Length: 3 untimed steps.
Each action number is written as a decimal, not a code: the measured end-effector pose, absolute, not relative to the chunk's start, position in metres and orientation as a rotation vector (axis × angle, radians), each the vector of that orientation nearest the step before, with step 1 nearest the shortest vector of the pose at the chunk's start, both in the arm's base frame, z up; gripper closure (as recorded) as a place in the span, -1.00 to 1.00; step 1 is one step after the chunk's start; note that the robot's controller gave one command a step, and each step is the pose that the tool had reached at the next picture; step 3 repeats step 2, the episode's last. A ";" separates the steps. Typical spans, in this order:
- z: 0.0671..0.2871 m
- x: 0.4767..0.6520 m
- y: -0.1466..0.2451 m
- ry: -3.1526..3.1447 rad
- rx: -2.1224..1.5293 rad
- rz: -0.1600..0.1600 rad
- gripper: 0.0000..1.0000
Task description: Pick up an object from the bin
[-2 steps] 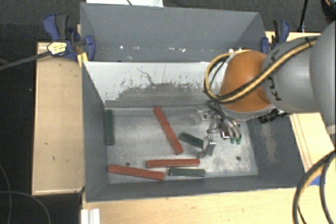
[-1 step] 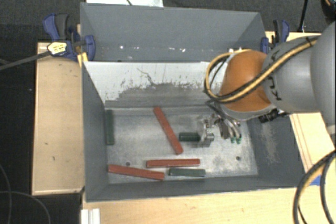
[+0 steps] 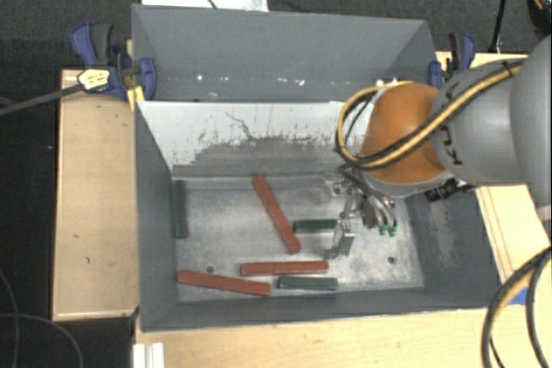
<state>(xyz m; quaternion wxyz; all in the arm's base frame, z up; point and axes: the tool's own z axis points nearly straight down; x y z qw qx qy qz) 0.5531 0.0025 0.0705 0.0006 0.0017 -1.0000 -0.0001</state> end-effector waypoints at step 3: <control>0.211 0.552 -0.045 -3.152 0.067 0.002 1.00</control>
Offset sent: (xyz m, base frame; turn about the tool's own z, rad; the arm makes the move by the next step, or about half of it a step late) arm 0.0000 0.0000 0.0000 0.0000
